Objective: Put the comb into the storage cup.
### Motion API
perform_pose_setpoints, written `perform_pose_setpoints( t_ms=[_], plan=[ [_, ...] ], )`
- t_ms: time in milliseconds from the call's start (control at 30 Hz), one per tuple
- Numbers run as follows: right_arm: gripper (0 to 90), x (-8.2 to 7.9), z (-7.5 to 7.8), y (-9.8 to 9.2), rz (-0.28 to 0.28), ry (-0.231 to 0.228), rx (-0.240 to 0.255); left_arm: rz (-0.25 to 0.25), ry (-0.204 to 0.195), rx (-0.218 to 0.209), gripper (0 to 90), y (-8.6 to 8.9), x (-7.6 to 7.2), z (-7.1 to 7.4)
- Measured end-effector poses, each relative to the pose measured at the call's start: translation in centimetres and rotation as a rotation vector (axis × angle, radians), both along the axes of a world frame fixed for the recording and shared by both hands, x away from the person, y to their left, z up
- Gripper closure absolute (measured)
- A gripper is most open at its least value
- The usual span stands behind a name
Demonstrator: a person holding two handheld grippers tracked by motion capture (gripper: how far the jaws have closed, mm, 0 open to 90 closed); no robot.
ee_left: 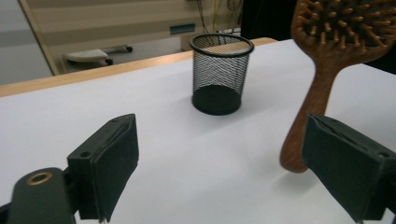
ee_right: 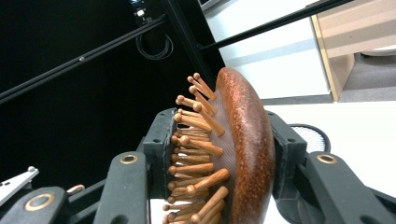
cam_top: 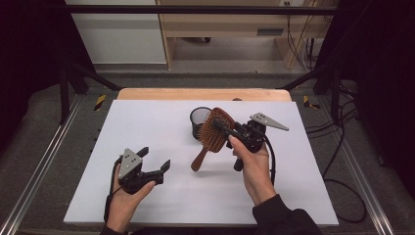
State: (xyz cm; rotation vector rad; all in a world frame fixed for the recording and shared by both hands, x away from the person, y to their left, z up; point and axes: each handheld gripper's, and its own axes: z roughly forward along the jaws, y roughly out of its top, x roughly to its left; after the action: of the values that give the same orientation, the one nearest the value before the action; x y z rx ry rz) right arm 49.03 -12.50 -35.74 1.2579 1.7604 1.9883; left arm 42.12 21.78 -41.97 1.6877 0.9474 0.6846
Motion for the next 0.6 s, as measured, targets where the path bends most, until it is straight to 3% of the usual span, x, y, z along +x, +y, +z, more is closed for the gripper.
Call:
perform_pose_setpoints(
  t_ms=[600],
  plan=[
    [51.9, 1.4, 1.1, -1.5, -0.039, -0.008, -0.017, 0.080, -0.099, -0.034, 7.1, 5.8, -1.5, -0.1]
  ],
)
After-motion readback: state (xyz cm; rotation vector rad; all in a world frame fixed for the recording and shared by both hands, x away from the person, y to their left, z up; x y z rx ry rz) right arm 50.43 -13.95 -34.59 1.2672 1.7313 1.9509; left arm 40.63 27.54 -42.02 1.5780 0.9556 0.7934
